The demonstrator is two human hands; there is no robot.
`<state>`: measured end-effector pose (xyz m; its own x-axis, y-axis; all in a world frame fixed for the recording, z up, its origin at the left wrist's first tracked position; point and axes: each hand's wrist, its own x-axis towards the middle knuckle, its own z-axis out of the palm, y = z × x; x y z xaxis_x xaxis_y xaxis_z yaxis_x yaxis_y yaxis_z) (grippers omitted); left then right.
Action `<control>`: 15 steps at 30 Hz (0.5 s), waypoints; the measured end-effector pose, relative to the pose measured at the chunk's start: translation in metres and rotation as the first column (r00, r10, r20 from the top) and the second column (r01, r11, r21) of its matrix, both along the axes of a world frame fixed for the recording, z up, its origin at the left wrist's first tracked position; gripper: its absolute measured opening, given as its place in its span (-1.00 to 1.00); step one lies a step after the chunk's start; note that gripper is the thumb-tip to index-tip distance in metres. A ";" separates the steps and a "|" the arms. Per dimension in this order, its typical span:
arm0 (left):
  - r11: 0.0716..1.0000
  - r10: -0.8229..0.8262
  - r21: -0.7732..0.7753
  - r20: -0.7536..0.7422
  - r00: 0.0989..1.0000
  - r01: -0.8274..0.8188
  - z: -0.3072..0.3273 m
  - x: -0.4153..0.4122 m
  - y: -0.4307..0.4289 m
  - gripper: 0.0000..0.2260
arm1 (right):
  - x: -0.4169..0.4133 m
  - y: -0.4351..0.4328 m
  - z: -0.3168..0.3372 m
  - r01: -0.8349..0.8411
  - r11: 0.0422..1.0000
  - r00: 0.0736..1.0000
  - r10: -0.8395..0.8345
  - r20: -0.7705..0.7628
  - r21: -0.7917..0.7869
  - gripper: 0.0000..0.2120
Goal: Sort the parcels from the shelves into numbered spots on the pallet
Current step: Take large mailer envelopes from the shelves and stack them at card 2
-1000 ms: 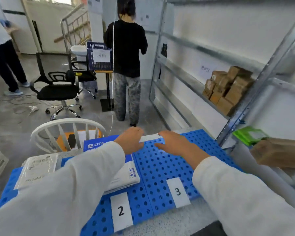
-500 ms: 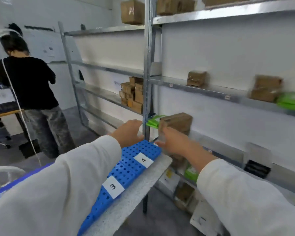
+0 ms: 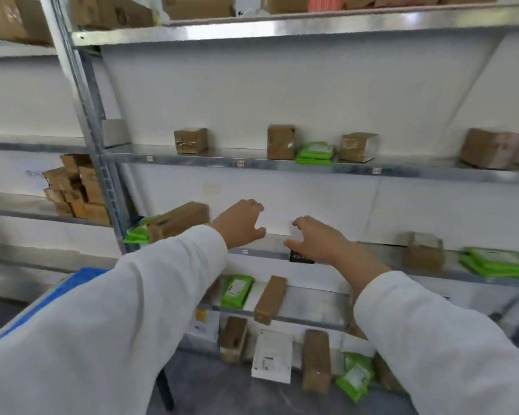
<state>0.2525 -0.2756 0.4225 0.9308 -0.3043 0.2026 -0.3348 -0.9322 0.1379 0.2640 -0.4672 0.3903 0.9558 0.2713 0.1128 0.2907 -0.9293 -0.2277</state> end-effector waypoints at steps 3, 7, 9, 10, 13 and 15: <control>0.991 -0.134 0.004 -0.038 0.990 0.134 -0.009 0.031 -0.047 -0.50 | 0.003 -0.048 -0.005 0.102 0.995 0.994 -0.101 -0.042 0.018 -0.42; 0.960 -0.278 -0.027 -0.059 0.959 0.277 -0.021 0.072 -0.112 -0.55 | 0.008 -0.113 -0.015 0.256 0.967 0.965 -0.255 -0.059 0.003 -0.42; 0.941 -0.338 -0.045 -0.066 0.939 0.335 -0.031 0.090 -0.143 -0.55 | 0.011 -0.143 -0.022 0.325 0.945 0.941 -0.326 -0.088 -0.024 -0.46; 0.930 -0.366 -0.053 -0.073 0.928 0.363 -0.037 0.098 -0.159 -0.54 | 0.016 -0.158 -0.025 0.359 0.933 0.926 -0.361 -0.110 -0.038 -0.48; 0.897 -0.441 -0.074 -0.109 0.891 0.435 -0.061 0.116 -0.200 -0.55 | 0.030 -0.196 -0.037 0.458 0.889 0.875 -0.454 -0.168 -0.018 -0.50; 0.881 -0.473 -0.074 -0.140 0.870 0.467 -0.080 0.130 -0.221 -0.55 | 0.041 -0.215 -0.046 0.506 0.862 0.848 -0.496 -0.184 0.007 -0.48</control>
